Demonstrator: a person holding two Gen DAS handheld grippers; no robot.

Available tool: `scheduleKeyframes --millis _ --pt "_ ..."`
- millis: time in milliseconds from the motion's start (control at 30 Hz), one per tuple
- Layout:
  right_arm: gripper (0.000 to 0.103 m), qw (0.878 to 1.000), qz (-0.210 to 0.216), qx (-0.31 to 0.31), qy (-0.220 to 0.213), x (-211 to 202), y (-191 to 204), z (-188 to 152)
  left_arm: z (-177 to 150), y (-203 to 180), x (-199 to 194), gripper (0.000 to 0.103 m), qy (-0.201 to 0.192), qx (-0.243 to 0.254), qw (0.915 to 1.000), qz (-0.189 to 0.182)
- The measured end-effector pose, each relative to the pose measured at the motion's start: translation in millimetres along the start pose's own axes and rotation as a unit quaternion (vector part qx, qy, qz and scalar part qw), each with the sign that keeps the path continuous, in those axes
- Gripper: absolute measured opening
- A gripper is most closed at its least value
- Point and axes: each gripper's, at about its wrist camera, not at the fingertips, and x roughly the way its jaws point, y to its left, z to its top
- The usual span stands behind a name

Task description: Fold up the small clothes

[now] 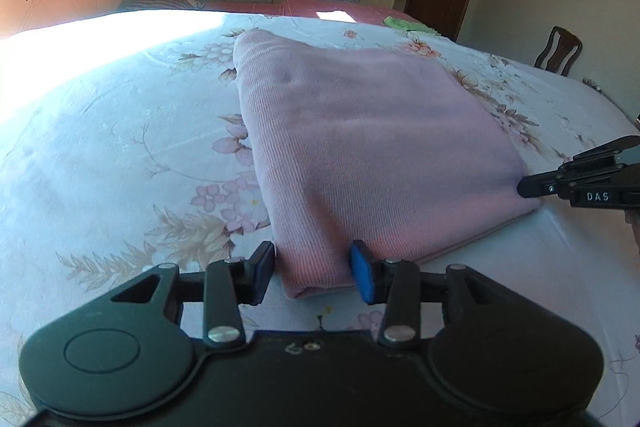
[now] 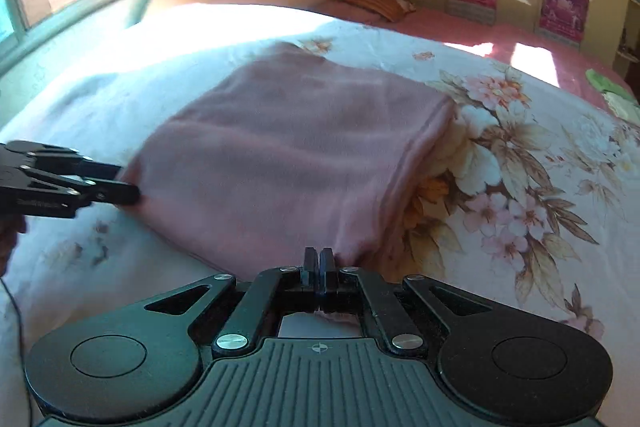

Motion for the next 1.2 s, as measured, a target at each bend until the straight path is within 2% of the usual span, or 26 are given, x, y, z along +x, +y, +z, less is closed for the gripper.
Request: scheduleKeyframes --millis 67,100,133,167,200,233,333,467,600,667,700,733,767,800,833,900,1033,1200 --pt "0.0 0.998 0.016 0.063 -0.003 -1.3 -16.9 -1.3 0.7 -0.2 -0.9 0.044 0.0 -0.016 0.9998 0.008" --pt "0.0 0.997 0.011 0.071 -0.002 -4.2 -16.7 0.5 0.8 -1.3 -2.7 0.045 -0.001 -0.021 0.9996 0.018" --pt "0.0 0.998 -0.018 0.058 -0.013 -12.6 -12.7 -1.2 0.0 -2.8 -5.2 0.046 -0.003 -0.024 0.9994 0.026" --pt "0.0 0.996 -0.069 0.048 -0.021 -19.7 -9.9 -3.5 -2.3 -4.1 -8.0 0.046 -0.003 -0.028 0.9991 0.031" --pt "0.0 0.994 -0.096 0.055 -0.016 -24.0 -13.2 -7.8 -4.9 -6.8 -11.4 0.046 -0.001 -0.033 0.9988 0.037" --pt "0.0 0.992 -0.101 0.078 -0.004 -27.3 -21.2 -12.5 -7.6 -9.7 -15.5 0.045 0.003 -0.035 0.9984 0.044" --pt "0.0 0.989 -0.057 0.133 -0.029 -59.5 -37.6 -28.9 -13.7 -22.9 -35.2 0.045 -0.004 -0.026 0.9984 0.05" --pt "0.0 0.988 -0.042 0.133 -0.059 -106.6 -27.0 -42.9 -21.5 -44.2 -62.3 0.045 -0.021 -0.018 0.9984 0.049" --pt "0.0 0.988 -0.033 0.133 -0.077 -134.2 -10.7 -50.6 -25.6 -68.5 -87.2 0.047 -0.043 -0.01 0.9982 0.042" --pt "0.0 0.987 -0.026 0.134 -0.085 -146.8 -0.5 -55.5 -27.6 -78.7 -99.3 0.057 -0.053 -0.005 0.9977 0.042" --pt "0.0 0.987 -0.022 0.135 -0.09 -152.5 3.5 -57.8 -28.7 -86.1 -107.6 0.08 -0.063 -0.001 0.997 0.045" --pt "0.003 0.985 -0.027 0.136 -0.098 -158.7 8.8 -60.6 -31.1 -93.2 -116.5 0.103 -0.077 0.002 0.9953 0.058" --pt "0.02 0.984 -0.047 0.141 -0.098 -163.6 14.1 -62.8 -34.5 -99.8 -125.2 0.101 -0.096 0.007 0.9927 0.072" --pt "0.093 0.982 -0.062 0.145 -0.105 -172.0 19.2 -66.6 -36.0 -108.3 -133.2 0.103 -0.105 0.017 0.9909 0.083" --pt "0.1 0.977 -0.059 0.144 -0.143 -182.7 23.9 -73.1 -38.1 -113.4 -140.4 0.103 -0.106 0.02 0.9911 0.079" --pt "0.103 0.977 -0.044 0.141 -0.155 -194.9 30.5 -78.9 -44.5 -120.6 -155.8 0.103 -0.11 0.011 0.9916 0.068" --pt "0.103 0.976 -0.048 0.143 -0.158 -222.2 50.0 -92.0 -61.0 -134.1 -189.6 0.103 -0.117 0.001 0.9909 0.067" --pt "0.103 0.974 -0.069 0.123 -0.179 -266.4 82.1 -112.9 -87.3 -151.6 -232.9 0.103 -0.125 0.003 0.9896 0.071"
